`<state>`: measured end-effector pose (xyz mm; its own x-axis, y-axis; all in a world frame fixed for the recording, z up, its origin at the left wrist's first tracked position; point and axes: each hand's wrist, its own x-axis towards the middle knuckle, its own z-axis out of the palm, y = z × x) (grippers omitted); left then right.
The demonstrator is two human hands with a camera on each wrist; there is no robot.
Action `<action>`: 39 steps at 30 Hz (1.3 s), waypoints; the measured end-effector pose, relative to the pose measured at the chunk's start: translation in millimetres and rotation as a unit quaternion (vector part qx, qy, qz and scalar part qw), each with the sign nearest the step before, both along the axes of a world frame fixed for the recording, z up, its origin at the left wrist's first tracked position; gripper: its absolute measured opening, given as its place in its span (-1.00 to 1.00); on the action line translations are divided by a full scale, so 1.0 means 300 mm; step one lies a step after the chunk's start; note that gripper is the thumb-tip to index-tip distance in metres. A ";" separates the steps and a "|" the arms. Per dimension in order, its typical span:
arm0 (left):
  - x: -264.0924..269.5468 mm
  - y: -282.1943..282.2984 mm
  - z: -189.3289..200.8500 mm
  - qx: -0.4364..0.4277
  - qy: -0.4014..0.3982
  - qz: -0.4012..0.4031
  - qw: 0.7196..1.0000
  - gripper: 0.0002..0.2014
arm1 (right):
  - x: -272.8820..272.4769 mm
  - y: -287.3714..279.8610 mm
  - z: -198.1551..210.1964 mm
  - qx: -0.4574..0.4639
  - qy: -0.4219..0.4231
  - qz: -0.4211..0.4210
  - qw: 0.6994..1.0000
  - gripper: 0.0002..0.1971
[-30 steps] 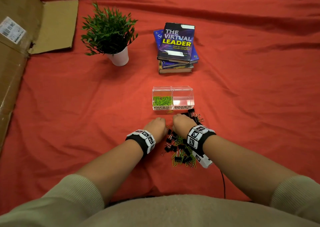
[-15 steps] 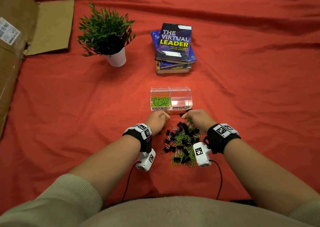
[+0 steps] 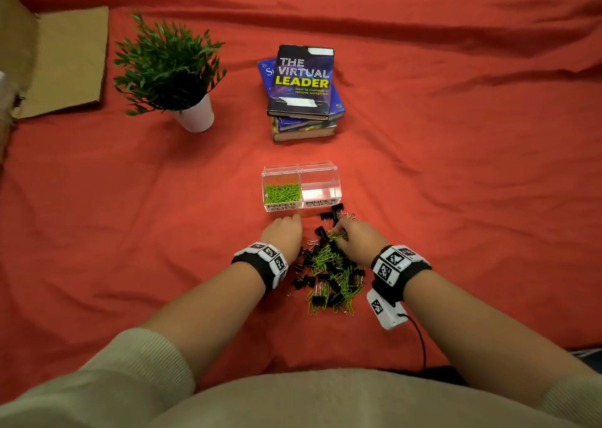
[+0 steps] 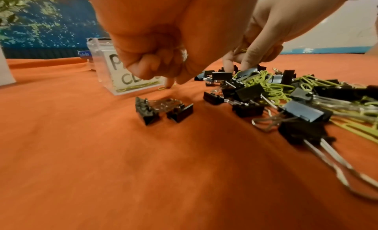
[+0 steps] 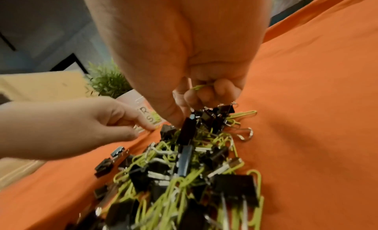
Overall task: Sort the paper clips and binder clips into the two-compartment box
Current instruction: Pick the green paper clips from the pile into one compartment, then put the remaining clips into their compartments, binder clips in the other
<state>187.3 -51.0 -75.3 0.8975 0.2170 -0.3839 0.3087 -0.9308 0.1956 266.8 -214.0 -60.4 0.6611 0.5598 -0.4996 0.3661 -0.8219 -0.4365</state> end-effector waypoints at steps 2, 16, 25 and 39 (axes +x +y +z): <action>-0.012 0.007 0.000 0.015 -0.004 -0.003 1.000 -0.65 | 0.011 -0.010 0.013 0.026 0.006 -0.023 0.999 -0.82; -0.028 -0.004 0.065 -0.163 -0.064 0.154 0.972 -0.93 | -0.012 0.049 0.002 -0.085 -0.103 0.133 0.982 -0.80; 0.114 0.160 0.175 -0.125 -0.093 0.153 0.976 -0.79 | 0.027 0.076 0.051 -0.030 0.065 0.108 0.992 -0.86; -0.063 0.050 0.094 -0.090 -0.110 0.037 0.989 -0.83 | 0.181 0.357 0.203 0.106 0.011 0.007 0.994 -0.85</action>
